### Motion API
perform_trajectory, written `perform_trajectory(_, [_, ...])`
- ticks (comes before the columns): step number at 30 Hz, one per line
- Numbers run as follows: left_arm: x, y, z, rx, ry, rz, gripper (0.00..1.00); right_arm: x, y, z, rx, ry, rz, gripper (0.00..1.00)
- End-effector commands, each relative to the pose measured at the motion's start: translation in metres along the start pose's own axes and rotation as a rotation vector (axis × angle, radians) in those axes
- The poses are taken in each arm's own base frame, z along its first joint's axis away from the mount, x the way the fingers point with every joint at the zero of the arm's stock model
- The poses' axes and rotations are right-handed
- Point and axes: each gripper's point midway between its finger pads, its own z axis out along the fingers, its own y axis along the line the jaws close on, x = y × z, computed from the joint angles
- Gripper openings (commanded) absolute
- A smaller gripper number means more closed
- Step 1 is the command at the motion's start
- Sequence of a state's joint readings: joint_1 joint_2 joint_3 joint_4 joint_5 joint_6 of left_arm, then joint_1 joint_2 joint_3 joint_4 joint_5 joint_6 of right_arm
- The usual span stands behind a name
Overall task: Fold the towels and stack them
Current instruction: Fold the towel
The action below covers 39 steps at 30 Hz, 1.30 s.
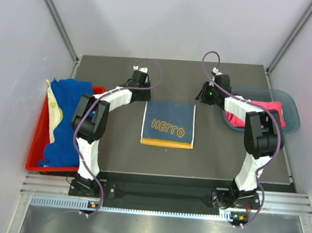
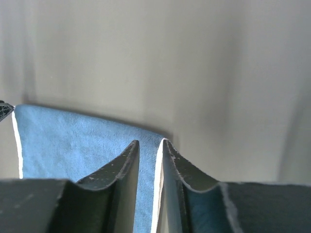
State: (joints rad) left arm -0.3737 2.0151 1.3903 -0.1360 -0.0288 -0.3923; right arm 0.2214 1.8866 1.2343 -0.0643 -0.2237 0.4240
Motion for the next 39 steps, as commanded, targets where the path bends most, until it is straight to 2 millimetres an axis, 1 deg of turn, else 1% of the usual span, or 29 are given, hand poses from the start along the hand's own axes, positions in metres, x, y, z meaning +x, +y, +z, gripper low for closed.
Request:
perform_trajectory(1, [-0.022, 0.005, -0.024, -0.043, -0.04, 0.041, 0.39, -0.014, 0.017, -0.013, 0.028, -0.056, -0.084, 0.28])
perform_trajectory(4, [-0.014, 0.004, -0.023, -0.023, -0.02, 0.054, 0.41, -0.004, 0.013, -0.008, 0.049, -0.034, -0.089, 0.3])
perform_trajectory(5, [-0.009, 0.005, -0.021, -0.018, -0.01, 0.057, 0.42, -0.003, 0.013, -0.008, 0.053, -0.03, -0.094, 0.31])
perform_trajectory(6, [-0.009, 0.002, -0.02, 0.001, -0.011, 0.059, 0.43, 0.001, 0.013, -0.006, 0.056, -0.023, -0.101, 0.32])
perform_trajectory(9, [-0.003, 0.002, -0.012, 0.003, 0.004, 0.061, 0.44, 0.006, 0.009, 0.0, 0.075, -0.007, -0.111, 0.35])
perform_trajectory(10, [-0.001, 0.001, -0.01, 0.01, 0.012, 0.061, 0.44, 0.011, 0.007, 0.004, 0.085, 0.011, -0.112, 0.35])
perform_trajectory(13, [0.004, 0.004, -0.004, -0.004, 0.022, 0.055, 0.44, 0.018, 0.006, 0.012, 0.087, 0.033, -0.12, 0.35])
perform_trajectory(14, [0.004, 0.005, -0.003, -0.005, 0.021, 0.054, 0.44, 0.017, 0.006, 0.013, 0.089, 0.034, -0.123, 0.35])
perform_trajectory(20, [0.013, 0.009, 0.002, -0.019, 0.034, 0.051, 0.44, 0.032, 0.003, 0.022, 0.1, 0.065, -0.135, 0.36])
perform_trajectory(24, [0.015, 0.012, 0.004, -0.032, 0.037, 0.053, 0.43, 0.035, 0.004, 0.024, 0.105, 0.067, -0.144, 0.37])
perform_trajectory(31, [0.024, 0.016, 0.01, -0.045, 0.053, 0.053, 0.43, 0.032, 0.002, 0.025, 0.129, 0.058, -0.149, 0.37])
perform_trajectory(37, [0.029, 0.015, 0.016, -0.041, 0.063, 0.048, 0.42, 0.033, 0.002, 0.027, 0.131, 0.06, -0.155, 0.37])
perform_trajectory(39, [0.034, 0.014, 0.019, -0.038, 0.072, 0.047, 0.41, 0.034, 0.003, 0.029, 0.129, 0.063, -0.155, 0.37])
